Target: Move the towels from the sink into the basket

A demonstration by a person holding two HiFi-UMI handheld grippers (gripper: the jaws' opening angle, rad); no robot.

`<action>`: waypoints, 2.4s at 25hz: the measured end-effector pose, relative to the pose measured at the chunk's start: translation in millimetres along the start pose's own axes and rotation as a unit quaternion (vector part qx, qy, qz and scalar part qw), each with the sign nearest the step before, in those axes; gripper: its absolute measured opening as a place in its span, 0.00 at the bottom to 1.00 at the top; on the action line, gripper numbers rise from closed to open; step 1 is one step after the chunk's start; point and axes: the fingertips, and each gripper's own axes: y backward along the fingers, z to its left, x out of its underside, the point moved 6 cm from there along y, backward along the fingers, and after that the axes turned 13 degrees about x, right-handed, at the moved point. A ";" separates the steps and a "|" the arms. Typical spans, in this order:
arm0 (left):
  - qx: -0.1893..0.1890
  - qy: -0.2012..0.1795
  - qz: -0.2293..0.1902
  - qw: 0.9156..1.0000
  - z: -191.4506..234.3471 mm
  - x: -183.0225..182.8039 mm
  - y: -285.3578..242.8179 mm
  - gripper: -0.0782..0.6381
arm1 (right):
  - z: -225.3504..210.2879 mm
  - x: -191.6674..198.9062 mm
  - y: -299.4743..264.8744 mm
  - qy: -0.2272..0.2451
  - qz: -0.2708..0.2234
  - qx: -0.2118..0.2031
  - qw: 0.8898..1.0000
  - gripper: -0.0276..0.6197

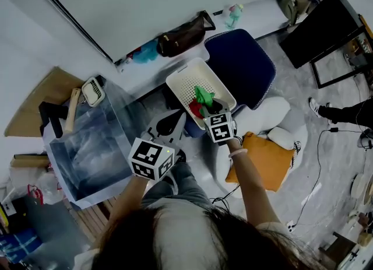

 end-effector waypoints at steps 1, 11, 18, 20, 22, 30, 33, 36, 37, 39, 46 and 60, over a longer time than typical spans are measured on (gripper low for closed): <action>0.001 0.000 0.001 1.000 0.9 0.9 -1.1 0.12 | -1.4 4.5 -5.4 0.002 0.006 0.002 1.000 0.22; -0.006 0.019 0.015 1.000 18.0 17.8 -1.0 0.12 | -11.7 47.8 -54.8 0.041 0.084 0.030 0.995 0.23; -0.015 0.024 0.020 0.999 25.6 24.4 10.1 0.12 | -14.7 59.3 -64.9 0.038 0.116 0.044 0.992 0.29; -0.016 0.025 0.018 0.999 27.0 25.1 13.0 0.12 | -13.2 60.6 -62.4 0.033 0.120 0.043 0.991 0.30; -0.017 0.025 0.016 0.999 27.4 25.1 15.6 0.12 | -11.9 60.8 -57.3 0.027 0.120 0.045 0.991 0.31; -0.019 0.017 0.000 1.000 15.2 18.4 31.0 0.12 | -7.0 45.9 -20.9 -0.034 0.080 0.052 0.995 0.32; -0.024 0.014 -0.006 1.000 6.5 17.7 42.4 0.12 | 1.2 34.7 -1.6 -0.054 0.058 0.051 0.996 0.29; -0.031 0.010 -0.014 0.999 -3.5 17.6 53.5 0.12 | 7.5 24.5 18.2 -0.063 0.037 0.049 0.996 0.29; -0.033 0.009 -0.017 0.999 -6.4 17.7 57.4 0.12 | 9.5 21.7 24.1 -0.062 0.030 0.050 0.996 0.28; -0.037 0.008 -0.024 0.999 -12.6 18.7 67.1 0.12 | 15.4 17.6 36.9 -0.060 0.018 0.051 0.997 0.27; -0.056 -0.008 -0.043 0.997 -40.6 21.6 106.9 0.12 | 41.2 7.7 86.9 -0.054 -0.021 0.047 0.997 0.24; -0.089 -0.040 -0.074 0.993 -95.9 23.2 174.5 0.12 | 97.4 -13.9 193.5 -0.044 -0.121 0.037 0.991 0.17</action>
